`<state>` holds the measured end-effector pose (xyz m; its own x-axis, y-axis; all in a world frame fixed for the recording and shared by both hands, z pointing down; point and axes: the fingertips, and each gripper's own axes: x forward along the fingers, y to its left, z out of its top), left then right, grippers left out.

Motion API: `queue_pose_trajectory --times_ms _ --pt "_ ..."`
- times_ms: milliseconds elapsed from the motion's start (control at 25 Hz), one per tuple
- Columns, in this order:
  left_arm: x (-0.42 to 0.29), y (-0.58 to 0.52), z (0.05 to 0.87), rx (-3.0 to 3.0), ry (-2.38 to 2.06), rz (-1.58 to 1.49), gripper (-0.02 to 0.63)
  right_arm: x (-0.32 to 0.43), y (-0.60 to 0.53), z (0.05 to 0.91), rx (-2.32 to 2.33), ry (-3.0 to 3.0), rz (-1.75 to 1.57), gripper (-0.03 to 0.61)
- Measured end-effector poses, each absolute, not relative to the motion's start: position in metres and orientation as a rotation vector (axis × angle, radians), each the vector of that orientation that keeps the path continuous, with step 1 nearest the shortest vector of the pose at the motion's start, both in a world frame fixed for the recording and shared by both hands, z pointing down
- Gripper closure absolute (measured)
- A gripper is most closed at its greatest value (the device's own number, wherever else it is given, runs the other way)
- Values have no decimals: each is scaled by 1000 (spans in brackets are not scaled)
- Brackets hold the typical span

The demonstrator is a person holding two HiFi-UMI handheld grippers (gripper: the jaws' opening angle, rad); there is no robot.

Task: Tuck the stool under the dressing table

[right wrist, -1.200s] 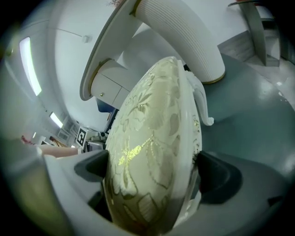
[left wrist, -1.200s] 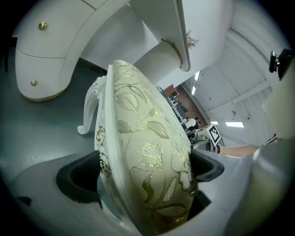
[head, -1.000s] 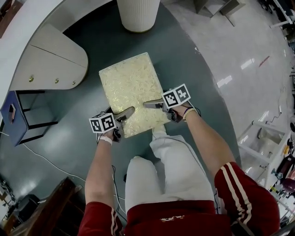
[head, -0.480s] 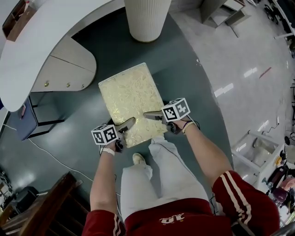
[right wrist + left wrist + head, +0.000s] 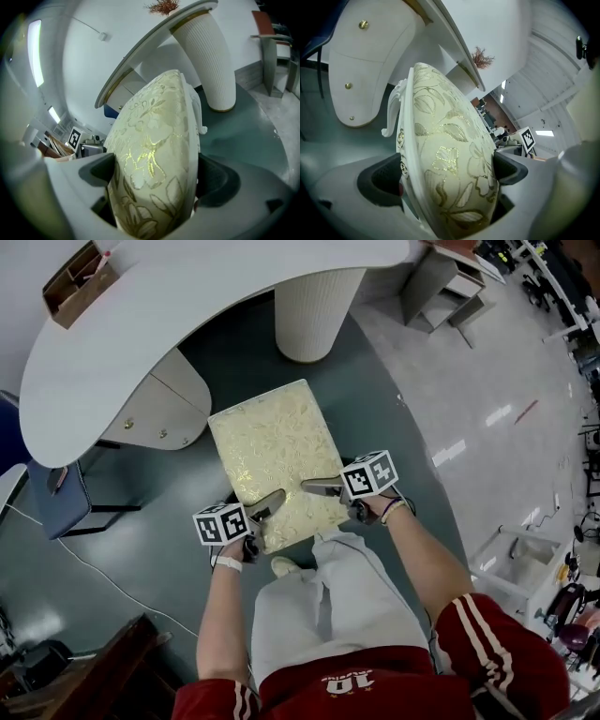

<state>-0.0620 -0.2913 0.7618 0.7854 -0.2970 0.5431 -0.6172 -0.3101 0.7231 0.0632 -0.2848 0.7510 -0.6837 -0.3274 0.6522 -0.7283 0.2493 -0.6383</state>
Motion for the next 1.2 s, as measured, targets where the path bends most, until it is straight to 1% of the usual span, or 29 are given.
queue_pose_trajectory --times_ms 200,480,680,880,1200 --pt "-69 -338 762 1992 -722 341 15 54 -326 754 1033 -2213 1334 41" --pt "-64 -425 802 2051 -811 263 12 59 -414 790 1082 -2282 1204 35" --pt "-71 -467 836 2053 -879 199 12 52 -459 819 1085 -2310 1104 32" --pt "-75 -493 862 2050 -894 206 12 48 -481 848 1108 -2314 1103 34" --pt "-63 -545 891 1990 -889 234 12 62 -532 874 1146 -2274 1127 44"
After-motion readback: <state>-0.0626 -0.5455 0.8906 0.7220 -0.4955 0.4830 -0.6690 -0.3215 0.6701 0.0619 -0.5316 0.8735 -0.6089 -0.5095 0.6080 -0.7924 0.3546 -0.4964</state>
